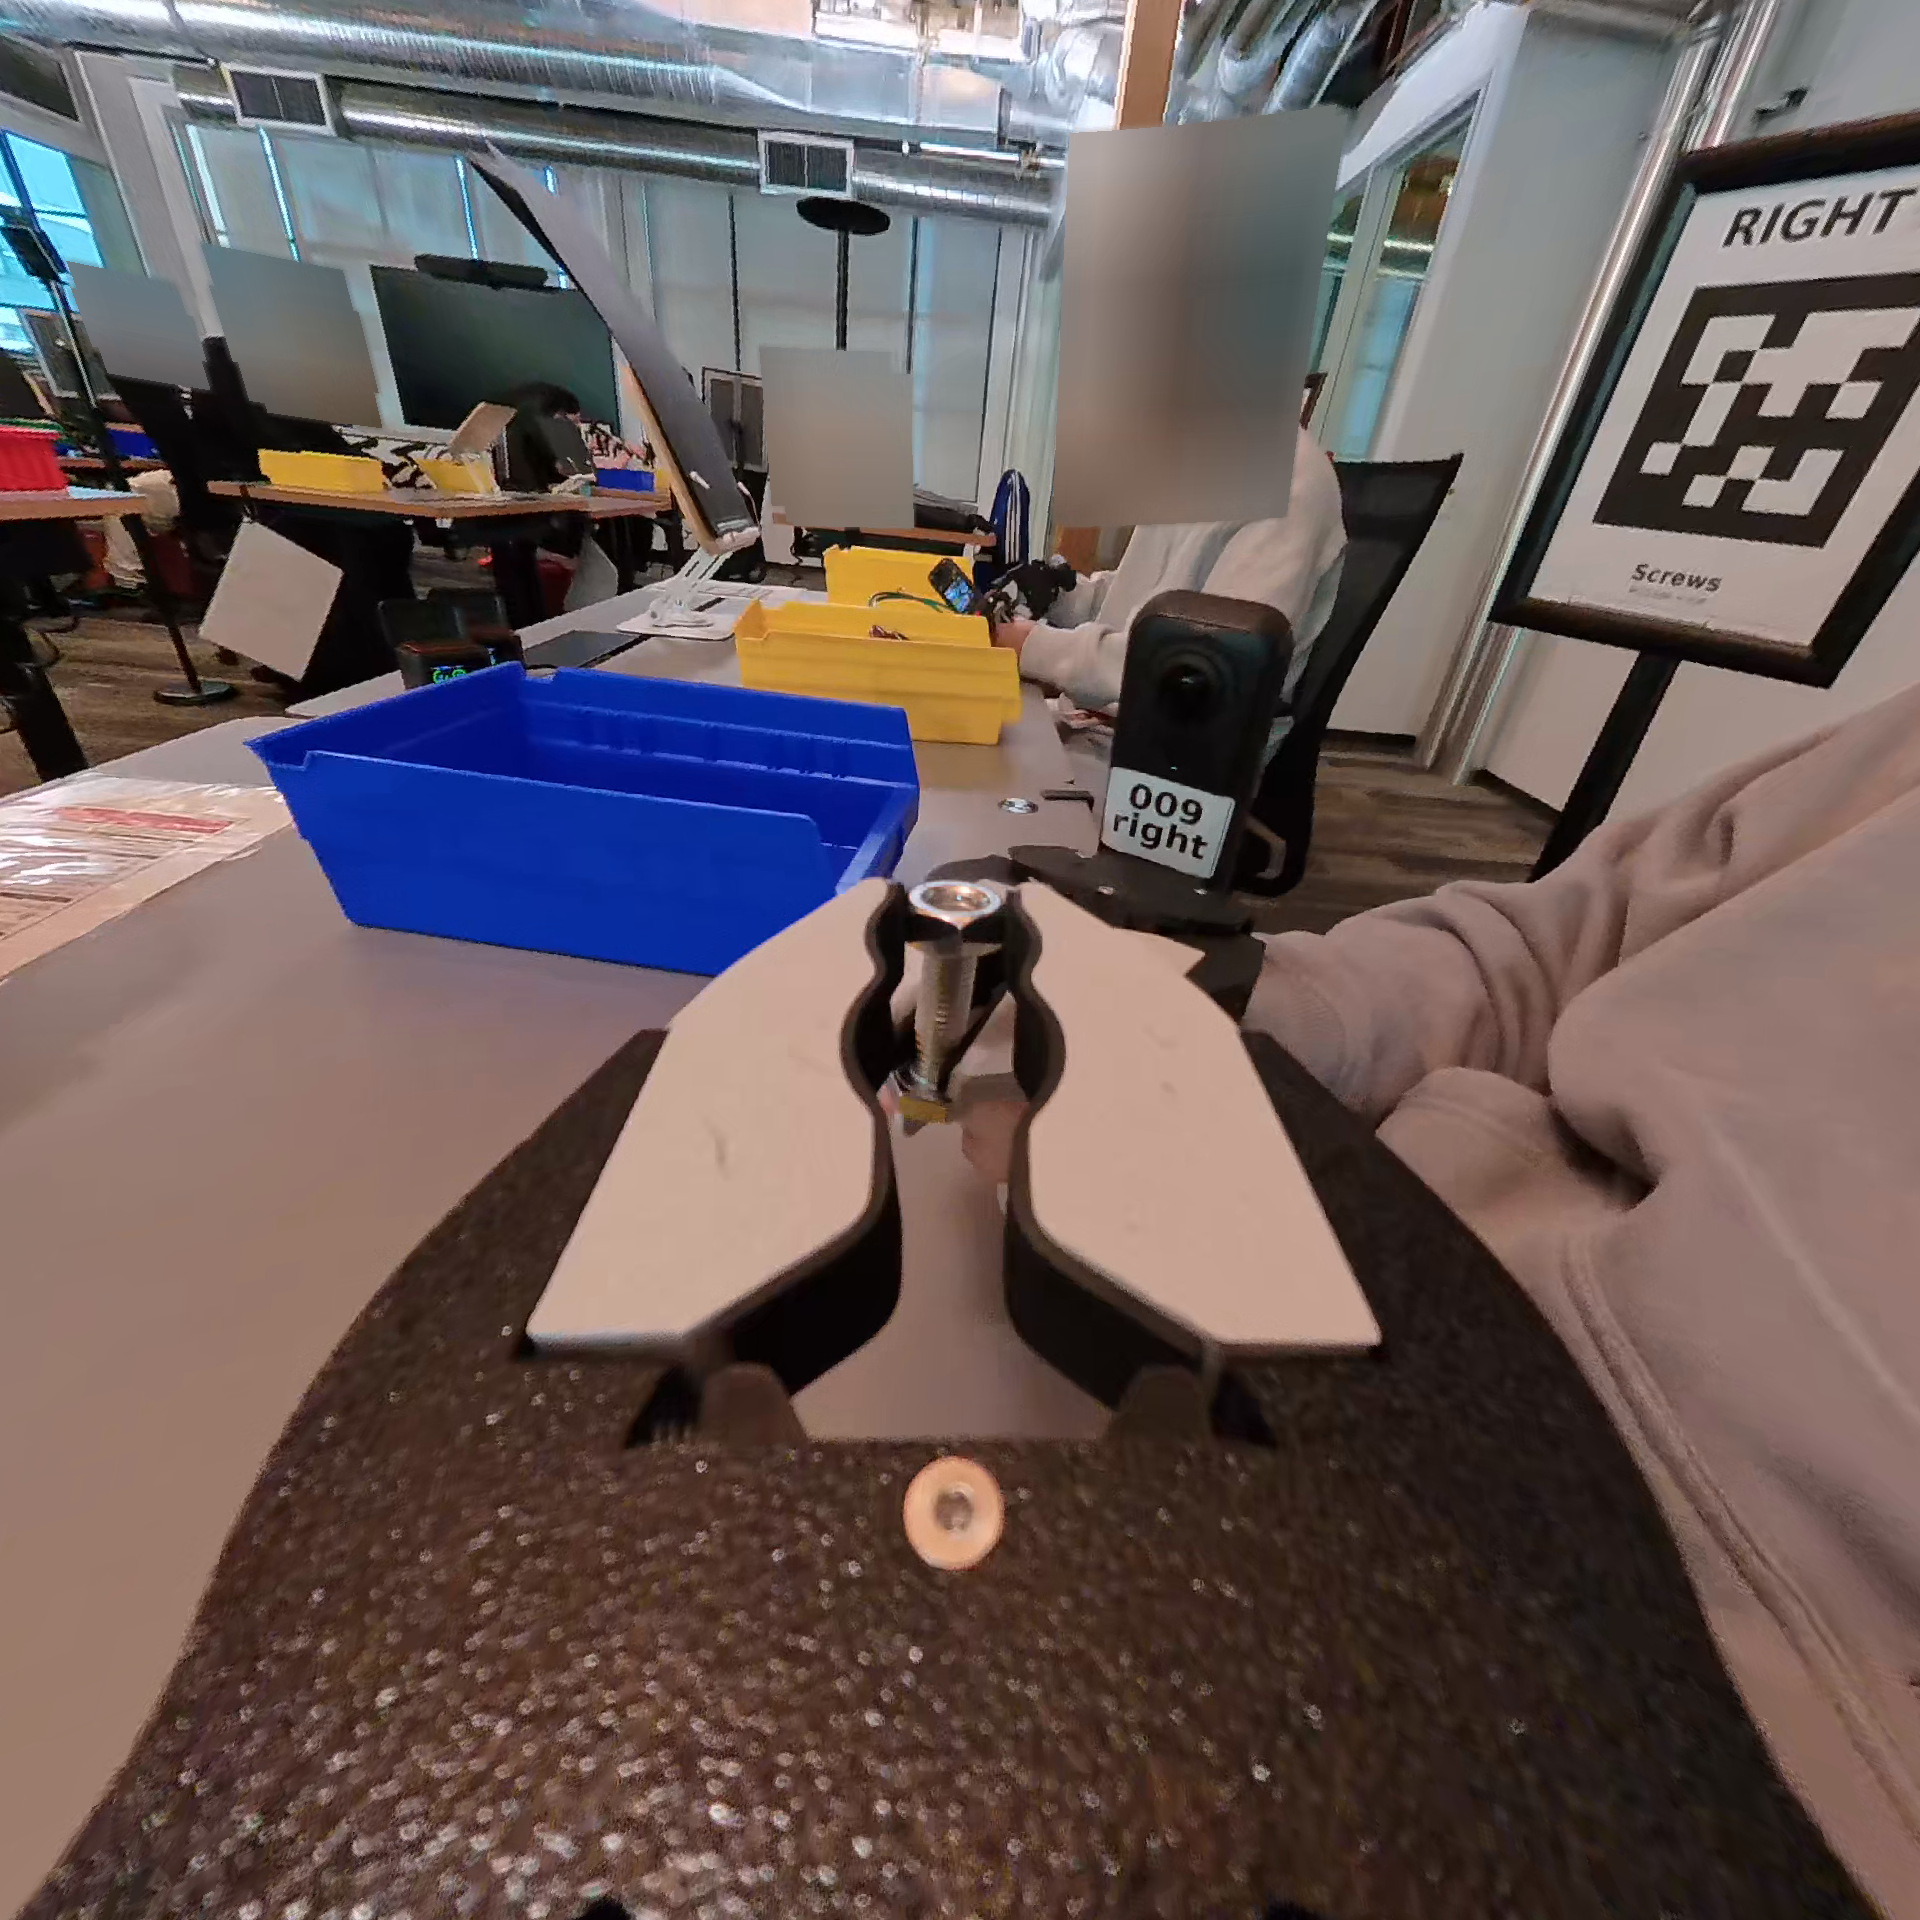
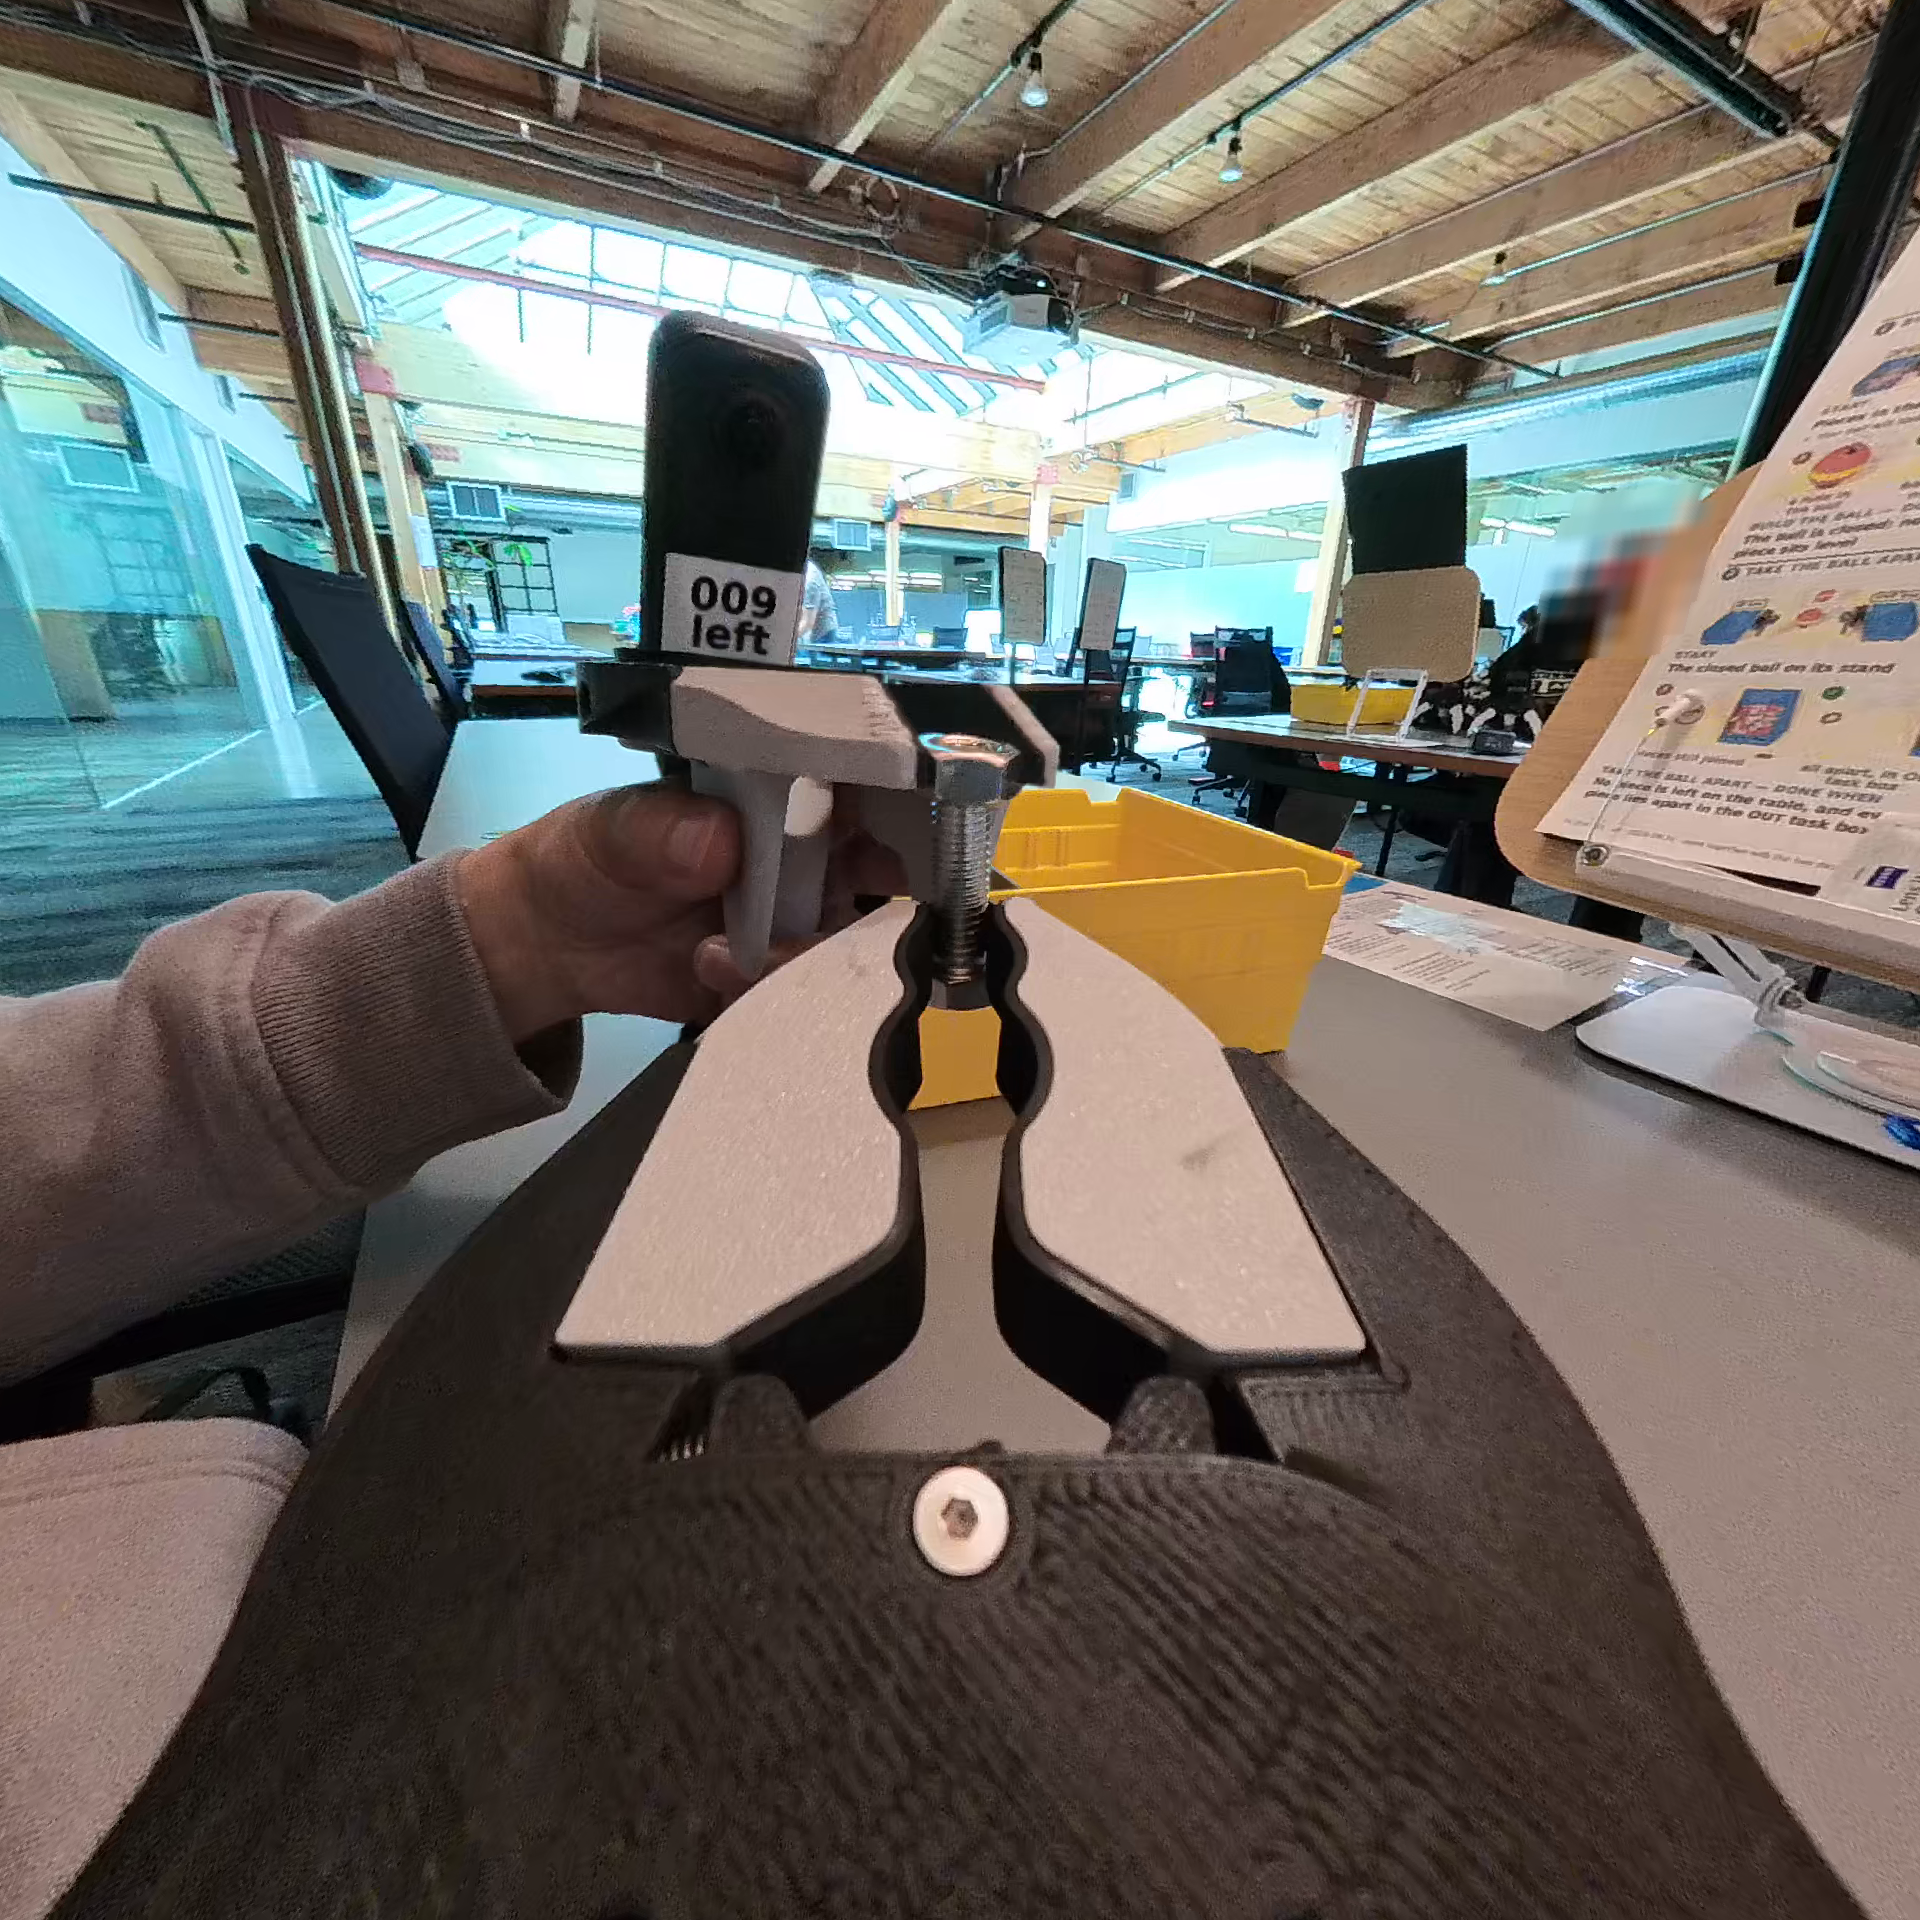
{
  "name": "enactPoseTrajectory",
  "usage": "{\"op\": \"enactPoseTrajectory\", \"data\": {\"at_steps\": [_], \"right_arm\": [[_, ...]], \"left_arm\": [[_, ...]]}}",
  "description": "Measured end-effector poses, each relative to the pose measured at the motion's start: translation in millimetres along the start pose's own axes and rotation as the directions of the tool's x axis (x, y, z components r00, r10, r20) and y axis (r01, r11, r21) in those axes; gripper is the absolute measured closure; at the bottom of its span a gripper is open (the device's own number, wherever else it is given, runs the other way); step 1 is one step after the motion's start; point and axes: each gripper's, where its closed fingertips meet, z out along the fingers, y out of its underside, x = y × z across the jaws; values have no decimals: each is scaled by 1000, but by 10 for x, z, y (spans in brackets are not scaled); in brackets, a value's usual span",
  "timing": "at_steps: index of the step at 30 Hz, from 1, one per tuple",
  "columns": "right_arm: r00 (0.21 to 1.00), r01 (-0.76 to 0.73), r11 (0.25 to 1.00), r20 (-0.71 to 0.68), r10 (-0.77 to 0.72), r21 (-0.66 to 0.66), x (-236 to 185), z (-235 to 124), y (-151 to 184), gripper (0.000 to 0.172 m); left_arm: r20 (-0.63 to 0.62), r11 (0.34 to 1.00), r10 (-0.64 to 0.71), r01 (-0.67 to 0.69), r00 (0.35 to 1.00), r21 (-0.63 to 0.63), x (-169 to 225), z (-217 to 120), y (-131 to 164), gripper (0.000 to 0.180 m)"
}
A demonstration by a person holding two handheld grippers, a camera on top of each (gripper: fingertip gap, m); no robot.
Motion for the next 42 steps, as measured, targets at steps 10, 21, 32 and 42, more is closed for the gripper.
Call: {"op": "enactPoseTrajectory", "data": {"at_steps": [10, 21, 32, 42], "right_arm": [[1000, 3, 1000, -13, -3, -26, 20, 13, 48, 163], [1000, 6, 999, -15, -7, -43, 26, 17, 72, 163], [998, -64, 997, 28, 63, 34, -1, -22, -77, 163], [996, -83, 997, 38, 83, 5, 11, -21, -60, 163]], "left_arm": [[33, 999, 23, -22, 999, -37, -39, -14, 37, 163], [53, 997, 68, -65, 996, -45, -55, -25, 38, 163], [-129, 961, -105, 134, 986, 242, 23, 34, -113, 164], [-70, 973, -40, 55, 997, 226, -6, 26, -97, 164]]}}
